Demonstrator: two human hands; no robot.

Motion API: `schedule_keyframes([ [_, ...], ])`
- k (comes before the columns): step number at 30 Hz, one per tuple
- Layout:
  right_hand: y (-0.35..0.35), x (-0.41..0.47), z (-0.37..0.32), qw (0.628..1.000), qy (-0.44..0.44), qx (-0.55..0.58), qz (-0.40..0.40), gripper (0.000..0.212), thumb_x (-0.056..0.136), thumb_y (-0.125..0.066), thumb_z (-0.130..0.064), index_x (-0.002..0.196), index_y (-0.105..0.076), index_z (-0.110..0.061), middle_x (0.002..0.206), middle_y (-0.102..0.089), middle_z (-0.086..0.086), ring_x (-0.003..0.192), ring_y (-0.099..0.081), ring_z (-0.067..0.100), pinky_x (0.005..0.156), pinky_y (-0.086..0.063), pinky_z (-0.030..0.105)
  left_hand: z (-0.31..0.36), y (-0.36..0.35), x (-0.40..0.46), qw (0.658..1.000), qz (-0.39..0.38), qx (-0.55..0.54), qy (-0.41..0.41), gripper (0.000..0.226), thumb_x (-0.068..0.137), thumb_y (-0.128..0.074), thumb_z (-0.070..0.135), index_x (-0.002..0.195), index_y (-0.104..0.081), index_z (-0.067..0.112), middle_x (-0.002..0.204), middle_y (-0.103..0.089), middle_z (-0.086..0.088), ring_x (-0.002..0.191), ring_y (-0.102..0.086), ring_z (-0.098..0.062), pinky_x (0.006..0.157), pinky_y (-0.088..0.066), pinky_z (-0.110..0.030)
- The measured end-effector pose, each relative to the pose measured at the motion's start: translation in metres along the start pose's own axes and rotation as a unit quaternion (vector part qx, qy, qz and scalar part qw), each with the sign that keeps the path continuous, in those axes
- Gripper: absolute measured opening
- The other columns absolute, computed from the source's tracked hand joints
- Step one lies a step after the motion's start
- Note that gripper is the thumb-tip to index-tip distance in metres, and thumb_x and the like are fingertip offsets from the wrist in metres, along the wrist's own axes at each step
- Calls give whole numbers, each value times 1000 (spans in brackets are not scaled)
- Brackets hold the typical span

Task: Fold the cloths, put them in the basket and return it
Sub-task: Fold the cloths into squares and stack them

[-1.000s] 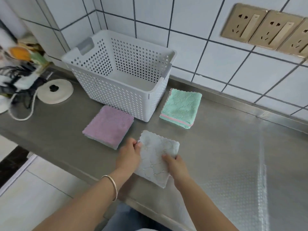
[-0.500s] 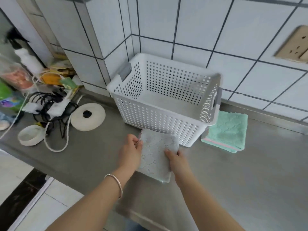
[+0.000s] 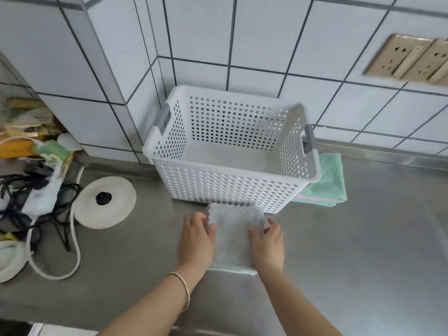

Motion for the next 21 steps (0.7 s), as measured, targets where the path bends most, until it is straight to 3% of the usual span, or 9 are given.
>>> schedule_keyframes([
  [3, -3, -6, -10, 957, 202, -176, 115, 46, 78, -54, -21, 124, -51, -15, 114, -58, 8, 101, -49, 25, 84, -43, 35, 12, 1, -4, 977, 25, 123, -173, 33, 76, -61, 29, 108, -56, 23, 115, -58, -1, 103, -57, -26, 80, -52, -41],
  [5, -9, -11, -15, 931, 274, -222, 92, 44, 75, -45, -27, 116, -55, -18, 117, -63, 6, 102, -46, 19, 78, -48, 32, 15, -9, -8, 945, -29, 215, -246, 44, 78, -45, 45, 114, -60, 24, 126, -59, 4, 119, -54, -20, 95, -44, -47],
  [7, -21, -13, -12, 917, 296, -264, 40, 49, 78, -40, -33, 119, -60, -16, 129, -59, 6, 120, -39, 16, 91, -46, 31, 13, -18, -9, 927, -93, 265, -250, 61, 81, -31, 53, 122, -59, 19, 134, -55, 4, 131, -46, -19, 103, -35, -56],
  [8, -26, -13, -9, 914, 295, -277, 14, 51, 82, -37, -35, 124, -58, -14, 135, -54, 5, 127, -33, 15, 100, -36, 31, 11, -21, -7, 921, -122, 281, -241, 68, 82, -24, 56, 129, -54, 18, 142, -48, 3, 136, -38, -19, 105, -31, -59],
  [10, -34, -9, -4, 907, 289, -304, -21, 61, 87, -24, -41, 139, -42, -14, 150, -31, 2, 139, -13, 12, 110, -13, 29, 8, -26, -3, 910, -171, 297, -233, 83, 78, -2, 61, 146, -25, 18, 157, -15, 4, 146, -8, -17, 112, -9, -59],
  [12, -38, -6, -3, 905, 286, -306, -73, 76, 82, 5, -55, 148, -8, -19, 152, 7, -7, 141, 15, 7, 113, 8, 25, 3, -29, 0, 909, -202, 295, -213, 85, 75, 9, 62, 149, 1, 20, 158, 10, 6, 145, 14, -14, 113, 6, -55],
  [15, -39, -3, -5, 897, 278, -325, -117, 104, 56, 38, -68, 146, 13, -23, 146, 28, -12, 133, 28, 4, 113, 10, 28, -3, -29, 2, 915, -211, 287, -189, 71, 90, -9, 61, 148, 9, 22, 156, 19, 8, 144, 18, -14, 115, 5, -53],
  [18, -35, 0, -6, 915, 268, -271, -135, 97, 69, 17, -74, 149, -4, -23, 156, 8, -10, 136, 18, 1, 115, 2, 26, -1, -25, 5, 928, -218, 240, -183, 70, 93, -21, 58, 149, 4, 24, 156, 16, 10, 145, 11, -14, 118, -5, -47],
  [21, -18, -3, -12, 948, 268, -163, -59, 68, 86, -27, -53, 144, -30, -17, 154, -23, -3, 143, -16, 15, 113, -16, 24, -1, -15, 5, 973, -146, 98, -153, 70, 87, -50, 49, 145, -23, 22, 155, -15, 4, 141, -21, -19, 113, -26, -33],
])
Point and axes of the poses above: each hand's wrist, its own x-axis towards the middle knuckle, its own y-axis out of the back of the hand, z = x × y, the point moved 4 cm from there along x, towards the middle knuckle
